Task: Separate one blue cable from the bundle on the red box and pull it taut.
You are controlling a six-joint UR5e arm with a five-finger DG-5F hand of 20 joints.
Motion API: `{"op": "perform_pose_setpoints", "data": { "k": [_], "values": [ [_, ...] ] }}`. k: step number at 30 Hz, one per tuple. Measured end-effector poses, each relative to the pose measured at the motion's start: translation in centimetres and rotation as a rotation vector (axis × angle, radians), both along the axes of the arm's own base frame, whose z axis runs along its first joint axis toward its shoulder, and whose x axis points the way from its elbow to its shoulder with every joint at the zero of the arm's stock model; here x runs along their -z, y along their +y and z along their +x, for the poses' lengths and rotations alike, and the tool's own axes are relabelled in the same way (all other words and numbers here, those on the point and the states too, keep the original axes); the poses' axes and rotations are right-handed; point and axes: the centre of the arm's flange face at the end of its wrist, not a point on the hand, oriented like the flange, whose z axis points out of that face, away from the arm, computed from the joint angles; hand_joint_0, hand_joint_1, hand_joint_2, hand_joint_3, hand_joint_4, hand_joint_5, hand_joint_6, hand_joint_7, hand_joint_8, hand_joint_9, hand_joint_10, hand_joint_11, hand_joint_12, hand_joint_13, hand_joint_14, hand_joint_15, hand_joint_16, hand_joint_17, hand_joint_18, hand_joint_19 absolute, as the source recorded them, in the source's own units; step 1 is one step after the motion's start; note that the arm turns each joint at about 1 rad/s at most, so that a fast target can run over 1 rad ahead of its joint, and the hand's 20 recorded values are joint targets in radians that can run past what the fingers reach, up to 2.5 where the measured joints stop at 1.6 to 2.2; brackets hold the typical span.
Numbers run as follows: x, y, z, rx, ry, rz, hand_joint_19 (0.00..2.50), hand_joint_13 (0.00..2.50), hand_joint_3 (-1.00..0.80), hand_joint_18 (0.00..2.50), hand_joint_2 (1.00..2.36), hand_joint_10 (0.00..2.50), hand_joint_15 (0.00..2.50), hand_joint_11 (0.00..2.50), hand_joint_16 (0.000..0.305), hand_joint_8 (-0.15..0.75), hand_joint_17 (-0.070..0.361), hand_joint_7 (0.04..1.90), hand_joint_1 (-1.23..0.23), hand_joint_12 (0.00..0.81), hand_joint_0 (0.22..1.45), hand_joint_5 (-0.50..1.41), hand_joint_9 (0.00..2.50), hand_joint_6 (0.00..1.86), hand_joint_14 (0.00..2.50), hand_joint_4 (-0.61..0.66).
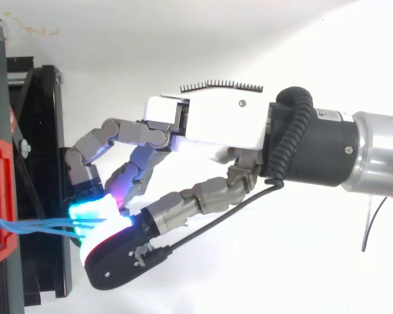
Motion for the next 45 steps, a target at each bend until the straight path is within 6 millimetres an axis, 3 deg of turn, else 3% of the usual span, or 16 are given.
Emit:
{"op": "perform_pose_setpoints", "data": {
  "k": [9,16,19,26,30,32,36,38,40,45],
  "values": [
    [0.12,-0.2,-0.09,-0.007,0.01,-0.001,0.49,0.82,-0.5,0.8,1.0,0.02,0.5,0.85,0.031,0.189,0.069,1.14,-0.93,0.295,0.78,-0.19,0.97,0.9,0.02,-0.29],
    [0.09,-0.57,-0.11,-0.003,0.009,0.0,0.52,0.81,-0.5,0.78,1.0,0.02,0.53,0.86,0.033,0.212,0.074,1.11,-1.03,0.304,0.54,-0.18,0.96,0.89,0.02,-0.2],
    [0.11,-0.69,-0.12,-0.006,0.01,0.0,0.52,0.83,-0.5,0.82,1.0,0.01,0.53,0.86,0.04,0.252,0.089,1.07,-0.97,0.34,0.44,-0.18,0.96,0.9,0.02,-0.14],
    [0.13,-0.68,-0.14,-0.017,0.012,0.001,0.57,0.86,-0.5,0.84,1.0,0.01,0.55,0.85,0.048,0.298,0.107,1.05,-0.72,0.382,0.38,-0.17,1.03,0.89,0.02,-0.12],
    [0.12,-0.71,-0.15,-0.018,0.012,0.0,0.64,0.85,-0.5,0.78,1.0,0.02,0.56,0.88,0.041,0.279,0.093,1.13,-0.58,0.353,0.48,-0.17,1.07,0.87,0.02,-0.13],
    [0.12,-0.69,-0.14,-0.018,0.012,0.0,0.68,0.85,-0.39,0.75,1.01,0.02,0.59,0.89,0.036,0.258,0.082,1.19,-0.62,0.331,0.56,-0.16,1.08,0.87,0.02,-0.15],
    [0.14,-0.7,-0.13,-0.018,0.012,-0.001,0.6,0.91,-0.09,0.87,1.01,0.01,0.56,0.89,0.049,0.323,0.109,1.11,-0.69,0.39,0.57,-0.16,1.12,0.89,0.02,-0.09],
    [0.15,-0.69,-0.14,-0.018,0.013,-0.001,0.6,0.91,-0.05,0.87,1.01,0.01,0.57,0.89,0.049,0.327,0.11,1.08,-0.73,0.392,0.58,-0.17,1.12,0.9,0.02,-0.07],
    [0.11,-0.69,-0.13,-0.017,0.012,-0.001,0.62,0.84,-0.16,0.78,1.02,0.02,0.57,0.93,0.037,0.262,0.084,1.11,-0.84,0.324,0.65,-0.2,1.01,0.91,0.02,-0.14],
    [0.06,-0.72,-0.13,-0.017,0.011,0.0,0.56,0.83,-0.49,0.8,1.0,0.02,0.54,0.92,0.035,0.219,0.079,1.1,-0.93,0.316,0.77,-0.2,0.97,0.9,0.02,-0.17]
  ]
}}
